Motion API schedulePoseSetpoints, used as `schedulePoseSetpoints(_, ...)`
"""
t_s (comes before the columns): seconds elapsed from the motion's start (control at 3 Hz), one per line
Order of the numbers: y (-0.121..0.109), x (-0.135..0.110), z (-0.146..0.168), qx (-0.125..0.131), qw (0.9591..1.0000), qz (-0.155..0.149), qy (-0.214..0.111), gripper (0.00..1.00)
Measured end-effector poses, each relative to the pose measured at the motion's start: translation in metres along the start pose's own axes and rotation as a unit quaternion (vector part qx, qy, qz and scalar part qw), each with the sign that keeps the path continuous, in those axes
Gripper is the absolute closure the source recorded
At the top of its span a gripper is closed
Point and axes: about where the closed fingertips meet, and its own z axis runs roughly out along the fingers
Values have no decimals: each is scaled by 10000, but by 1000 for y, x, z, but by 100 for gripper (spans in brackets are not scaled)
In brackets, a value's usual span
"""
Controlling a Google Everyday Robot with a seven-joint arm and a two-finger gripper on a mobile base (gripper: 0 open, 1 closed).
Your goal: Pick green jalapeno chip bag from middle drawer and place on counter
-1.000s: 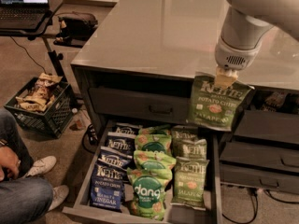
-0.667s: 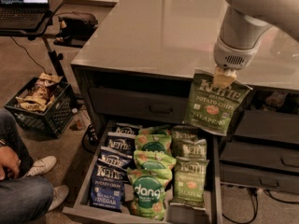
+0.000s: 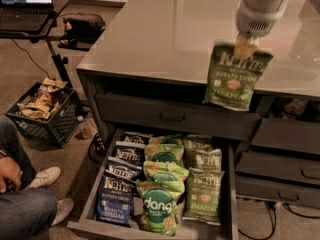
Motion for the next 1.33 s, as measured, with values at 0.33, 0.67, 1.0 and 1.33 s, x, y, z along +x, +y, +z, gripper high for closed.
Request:
schedulePoseSetpoints(0.33, -44, -5, -26, 378, 9991, -181, 112, 100)
schedulePoseSetpoints(0.67, -81, -16, -44, 694, 9968, -347, 214, 100)
schedulePoseSetpoints(1.0, -114, -23, -50, 942, 9943, -408, 292, 100)
schedulePoseSetpoints(1.33, -137, -30, -43, 1064, 9929, -417, 323, 100)
